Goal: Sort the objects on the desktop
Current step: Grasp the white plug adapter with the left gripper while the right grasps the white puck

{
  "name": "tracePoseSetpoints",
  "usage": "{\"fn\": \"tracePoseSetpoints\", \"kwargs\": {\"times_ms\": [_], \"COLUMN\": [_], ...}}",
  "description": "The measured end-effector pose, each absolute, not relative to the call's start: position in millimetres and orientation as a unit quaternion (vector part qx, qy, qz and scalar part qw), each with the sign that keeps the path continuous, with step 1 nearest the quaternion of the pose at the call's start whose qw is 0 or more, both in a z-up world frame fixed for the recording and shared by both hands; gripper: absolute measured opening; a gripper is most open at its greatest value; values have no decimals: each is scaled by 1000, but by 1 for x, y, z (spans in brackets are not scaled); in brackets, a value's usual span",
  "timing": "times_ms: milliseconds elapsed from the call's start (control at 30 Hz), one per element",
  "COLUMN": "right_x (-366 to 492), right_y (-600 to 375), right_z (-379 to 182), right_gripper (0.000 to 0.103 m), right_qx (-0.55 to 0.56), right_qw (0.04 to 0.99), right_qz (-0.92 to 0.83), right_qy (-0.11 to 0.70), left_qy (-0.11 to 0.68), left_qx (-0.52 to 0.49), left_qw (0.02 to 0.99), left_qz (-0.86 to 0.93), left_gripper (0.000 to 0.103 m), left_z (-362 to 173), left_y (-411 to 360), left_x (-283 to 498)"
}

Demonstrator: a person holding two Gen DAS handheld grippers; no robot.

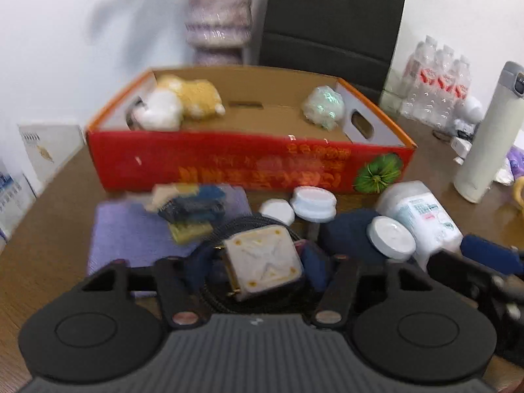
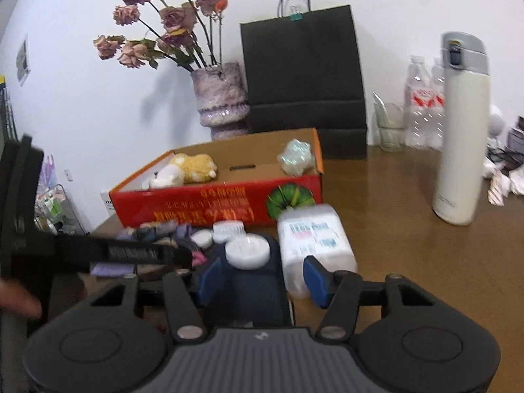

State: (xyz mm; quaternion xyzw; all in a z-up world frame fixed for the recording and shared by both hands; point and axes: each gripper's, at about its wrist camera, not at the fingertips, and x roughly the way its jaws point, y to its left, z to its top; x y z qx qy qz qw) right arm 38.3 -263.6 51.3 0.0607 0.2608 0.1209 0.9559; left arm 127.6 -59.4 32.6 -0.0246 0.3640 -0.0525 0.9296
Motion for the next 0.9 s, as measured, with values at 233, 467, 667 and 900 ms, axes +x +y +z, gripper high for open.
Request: {"fn": "tracePoseSetpoints", "kwargs": {"times_ms": [233, 467, 667, 900], "right_x": [85, 93, 92, 50], "right_y": [-244, -236, -244, -237], "right_z": [44, 29, 28, 60], "right_gripper": [49, 39, 38, 38], "right_qx": [50, 55, 81, 62], "right_qw": [947, 947, 947, 963], "right_qz": [142, 133, 130, 140], "right_qy": [284, 287, 283, 222], "left_qy": [349, 327, 345, 321], "left_qx": [-91, -77, -79, -57], "left_qw": [931, 940, 933, 942], "left_qz": [-60, -61, -59, -76], "left_gripper": [56, 56, 56, 56], "left_z": [51, 75, 65, 79], "left_y": [-31, -14, -11, -14], "left_x": [112, 85, 67, 34]}}
